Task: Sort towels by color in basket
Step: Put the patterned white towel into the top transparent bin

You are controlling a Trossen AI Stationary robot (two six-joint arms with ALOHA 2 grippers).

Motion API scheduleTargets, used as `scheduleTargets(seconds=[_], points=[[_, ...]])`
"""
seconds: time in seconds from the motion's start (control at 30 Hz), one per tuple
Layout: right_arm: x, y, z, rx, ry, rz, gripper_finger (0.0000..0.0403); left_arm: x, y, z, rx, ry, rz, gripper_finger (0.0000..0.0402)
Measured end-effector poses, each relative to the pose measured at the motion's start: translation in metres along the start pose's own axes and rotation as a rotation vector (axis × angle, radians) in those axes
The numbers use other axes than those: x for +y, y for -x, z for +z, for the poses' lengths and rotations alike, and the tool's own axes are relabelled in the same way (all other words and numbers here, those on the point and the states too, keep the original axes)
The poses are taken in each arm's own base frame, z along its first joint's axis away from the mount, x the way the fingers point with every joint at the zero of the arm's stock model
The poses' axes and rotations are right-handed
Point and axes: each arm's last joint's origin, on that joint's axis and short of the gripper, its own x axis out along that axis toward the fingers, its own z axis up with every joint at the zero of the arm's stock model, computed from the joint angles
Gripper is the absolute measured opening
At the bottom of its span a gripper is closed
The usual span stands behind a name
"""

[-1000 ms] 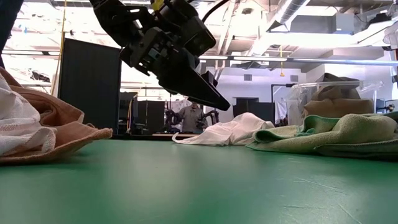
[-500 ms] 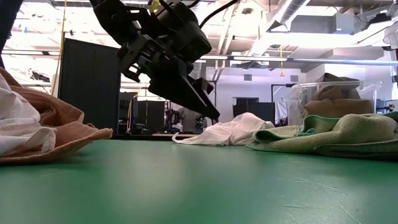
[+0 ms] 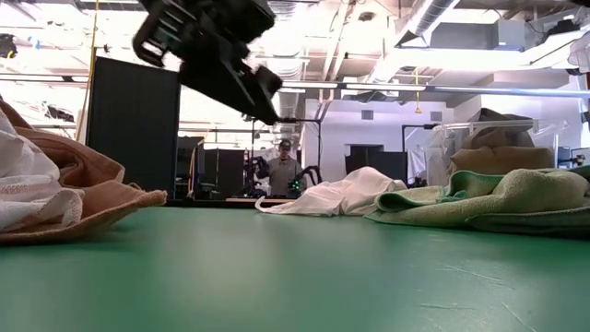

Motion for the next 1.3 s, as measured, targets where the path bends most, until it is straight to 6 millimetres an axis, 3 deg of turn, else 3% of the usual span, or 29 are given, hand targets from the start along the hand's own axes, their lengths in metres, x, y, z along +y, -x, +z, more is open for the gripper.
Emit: scheduleTargets(seconds=[0.3,0.53,0.73,1.03,1.3], points=[[-0.015,-0.011,0.026,-0.131,0.200,-0.056,0.0037,-0.031,0.050,-0.003,0.161,0.043,-0.005,0.0174],[-0.032,-0.028,0.040,-0.162,0.331,-0.144,0.0037,-0.057,0.071,-0.002,0.208,0.109,0.003,0.0174],[-0.060,-0.044,0.052,-0.137,0.302,-0.269,0.0037,-0.075,0.072,-0.009,0.220,0.133,-0.007,0.0174],[-0.098,-0.062,0.065,-0.112,0.295,-0.397,0.0037,-0.083,0.062,-0.017,0.225,0.135,0.051,0.0174],[-0.110,-0.091,0.079,-0.210,0.439,-0.380,0.0041,-0.085,0.058,-0.029,0.275,0.206,0.053,0.0175]])
